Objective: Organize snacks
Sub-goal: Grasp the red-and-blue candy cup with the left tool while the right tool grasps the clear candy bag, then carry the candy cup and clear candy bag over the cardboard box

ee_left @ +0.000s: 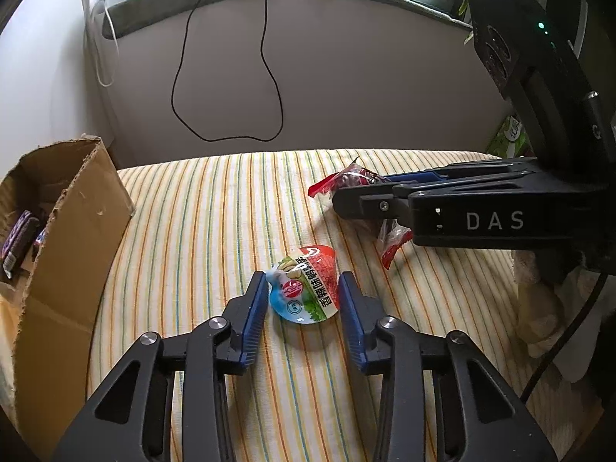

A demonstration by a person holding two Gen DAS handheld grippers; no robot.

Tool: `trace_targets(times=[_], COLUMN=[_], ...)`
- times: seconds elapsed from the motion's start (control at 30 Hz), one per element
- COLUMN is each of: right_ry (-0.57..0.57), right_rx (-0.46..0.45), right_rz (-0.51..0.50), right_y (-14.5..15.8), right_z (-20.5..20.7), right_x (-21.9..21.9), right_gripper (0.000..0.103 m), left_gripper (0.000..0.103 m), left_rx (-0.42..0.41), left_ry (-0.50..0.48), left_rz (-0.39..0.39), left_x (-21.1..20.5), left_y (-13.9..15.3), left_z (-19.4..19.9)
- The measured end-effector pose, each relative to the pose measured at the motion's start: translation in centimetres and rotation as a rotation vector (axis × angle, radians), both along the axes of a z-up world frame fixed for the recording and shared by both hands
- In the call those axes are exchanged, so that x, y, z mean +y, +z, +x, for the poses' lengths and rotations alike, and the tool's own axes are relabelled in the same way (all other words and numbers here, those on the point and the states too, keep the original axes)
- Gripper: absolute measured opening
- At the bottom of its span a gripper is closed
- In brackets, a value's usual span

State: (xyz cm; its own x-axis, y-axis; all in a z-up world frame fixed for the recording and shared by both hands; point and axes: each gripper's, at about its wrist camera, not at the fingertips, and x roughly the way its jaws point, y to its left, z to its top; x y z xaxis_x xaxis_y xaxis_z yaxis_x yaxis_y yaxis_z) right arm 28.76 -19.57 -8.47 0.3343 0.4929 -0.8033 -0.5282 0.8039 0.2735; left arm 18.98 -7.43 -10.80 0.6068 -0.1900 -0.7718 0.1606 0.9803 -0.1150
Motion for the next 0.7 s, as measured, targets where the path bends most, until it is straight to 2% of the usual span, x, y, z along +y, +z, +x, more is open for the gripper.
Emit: trace_targets(times=[0.23,0.4,0.47,0.7], right_ry=[-0.008,-0.008,-0.009,-0.001], right_rx=[-0.017,-0.034,-0.042,-0.078], right_rz=[-0.010,-0.011,-0.009,-0.013], right_y=[0.4,1.0,1.3,3.1], right_z=[-0.4,-1.0,-1.3,-2.4], right_x=[0.3,0.3,0.2,0.6], right_gripper=[0.035,0.035,0.035,0.035], left_gripper=[0.034,0.033,0.033,0.033], left_rx=[-0.005,-0.013,-0.015,-0.046], left_ry=[0.002,0.005,0.006,0.025], left_rz=[-0.011,-0.022,-0.029,-0.049], left_x=[-0.2,0.2,1.6,3.0], left_y=[0.1,0.2,0.3,1.8], left_z=[-0.8,-1.4,-1.0,-2.7])
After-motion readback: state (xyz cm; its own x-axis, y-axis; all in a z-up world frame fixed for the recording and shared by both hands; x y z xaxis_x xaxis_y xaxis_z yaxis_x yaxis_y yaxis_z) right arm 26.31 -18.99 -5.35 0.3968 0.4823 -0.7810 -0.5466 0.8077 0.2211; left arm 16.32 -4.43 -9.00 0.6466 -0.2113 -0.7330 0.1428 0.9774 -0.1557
